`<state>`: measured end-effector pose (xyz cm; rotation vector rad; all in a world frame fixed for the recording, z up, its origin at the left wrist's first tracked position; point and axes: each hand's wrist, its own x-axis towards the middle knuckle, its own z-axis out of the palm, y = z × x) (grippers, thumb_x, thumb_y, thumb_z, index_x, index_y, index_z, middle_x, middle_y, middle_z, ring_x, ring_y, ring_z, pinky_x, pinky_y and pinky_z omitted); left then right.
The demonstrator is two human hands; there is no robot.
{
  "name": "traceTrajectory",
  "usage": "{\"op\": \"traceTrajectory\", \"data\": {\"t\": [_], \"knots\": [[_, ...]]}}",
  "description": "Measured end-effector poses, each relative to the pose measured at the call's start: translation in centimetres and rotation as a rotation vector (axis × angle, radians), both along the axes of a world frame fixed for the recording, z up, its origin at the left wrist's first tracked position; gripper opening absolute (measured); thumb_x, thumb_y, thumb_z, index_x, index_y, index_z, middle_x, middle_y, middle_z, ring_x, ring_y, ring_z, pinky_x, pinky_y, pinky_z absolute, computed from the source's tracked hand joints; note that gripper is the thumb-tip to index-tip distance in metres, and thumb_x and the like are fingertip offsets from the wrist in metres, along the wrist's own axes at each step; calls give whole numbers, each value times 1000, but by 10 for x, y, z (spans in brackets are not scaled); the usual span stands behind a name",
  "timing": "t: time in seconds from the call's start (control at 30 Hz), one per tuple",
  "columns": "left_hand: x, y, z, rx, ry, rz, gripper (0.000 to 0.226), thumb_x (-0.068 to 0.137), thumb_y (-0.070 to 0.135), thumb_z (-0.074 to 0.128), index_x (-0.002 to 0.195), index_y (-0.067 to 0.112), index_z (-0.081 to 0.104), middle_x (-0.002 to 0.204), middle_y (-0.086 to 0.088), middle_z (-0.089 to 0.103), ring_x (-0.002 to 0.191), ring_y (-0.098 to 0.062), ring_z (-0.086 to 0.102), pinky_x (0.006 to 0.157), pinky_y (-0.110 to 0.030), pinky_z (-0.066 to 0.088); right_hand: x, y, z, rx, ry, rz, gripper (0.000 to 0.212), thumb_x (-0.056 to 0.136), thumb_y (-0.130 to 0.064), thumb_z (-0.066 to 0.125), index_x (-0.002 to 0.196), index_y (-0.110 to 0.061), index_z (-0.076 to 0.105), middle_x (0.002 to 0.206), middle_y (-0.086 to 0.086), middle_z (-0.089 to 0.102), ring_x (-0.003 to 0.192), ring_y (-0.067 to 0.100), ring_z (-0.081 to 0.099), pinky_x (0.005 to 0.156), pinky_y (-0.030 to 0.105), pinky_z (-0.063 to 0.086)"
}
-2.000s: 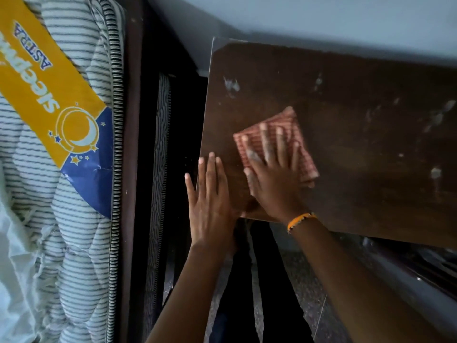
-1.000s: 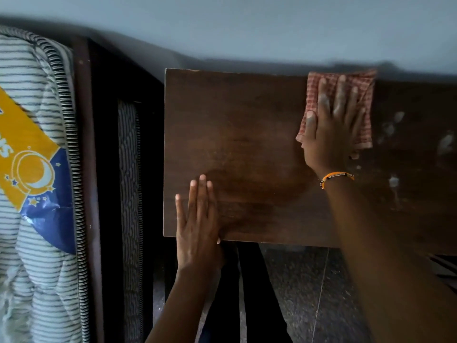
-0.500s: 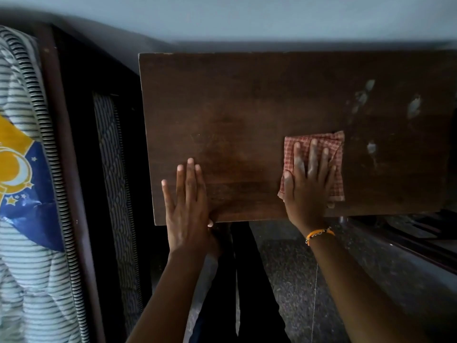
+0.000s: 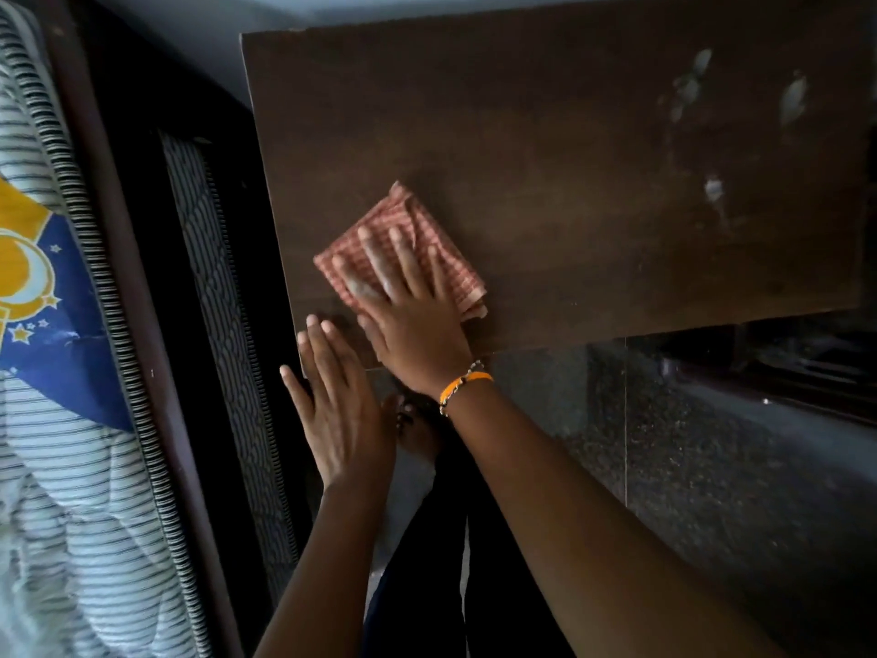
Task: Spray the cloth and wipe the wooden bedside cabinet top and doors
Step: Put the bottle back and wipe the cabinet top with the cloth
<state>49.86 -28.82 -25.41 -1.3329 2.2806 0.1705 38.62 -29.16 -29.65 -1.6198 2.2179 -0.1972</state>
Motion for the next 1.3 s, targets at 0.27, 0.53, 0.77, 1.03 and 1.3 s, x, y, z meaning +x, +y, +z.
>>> {"op": "traceTrajectory", "data": {"t": [0.27, 0.53, 0.77, 1.03, 1.3], "knots": [[-3, 33, 7, 6, 81, -347, 79, 76, 18, 66, 140, -5, 27, 148, -21, 31, 137, -33, 29, 112, -50, 13, -50, 100, -1, 16, 129, 27, 47, 94, -43, 37, 141, -38, 32, 155, -3, 26, 143, 22, 21, 112, 42, 16], [-27, 56, 5, 65, 114, -426, 81, 71, 19, 73, 140, -1, 34, 134, -19, 49, 126, -32, 46, 109, -47, 28, -130, 168, -1, 150, 118, -514, 55, 89, -37, 35, 144, -31, 28, 157, 6, 15, 143, 34, 13, 113, 54, 17], [-26, 59, 1, 74, 61, -479, 100, 63, 25, 79, 142, -3, 26, 140, -21, 43, 131, -32, 40, 112, -47, 20, -99, 157, 5, 174, 81, -938, 56, 92, -34, 30, 147, -25, 20, 158, 11, 8, 145, 36, 4, 113, 61, 7], [-26, 60, -6, 67, 165, -417, 89, 58, 24, 80, 134, -4, 41, 131, -19, 53, 123, -33, 50, 99, -51, 41, -21, 109, 8, 3, -54, -505, 55, 90, -26, 34, 144, -13, 29, 155, 19, 16, 143, 40, 11, 116, 51, 6], [-48, 76, 7, 14, 77, -346, 85, 64, 19, 74, 137, -3, 37, 133, -19, 49, 127, -34, 45, 106, -55, 29, -61, 135, 1, 65, 121, -140, 62, 92, -41, 38, 148, -27, 16, 158, 3, 14, 146, 23, 12, 116, 47, 7]]}}
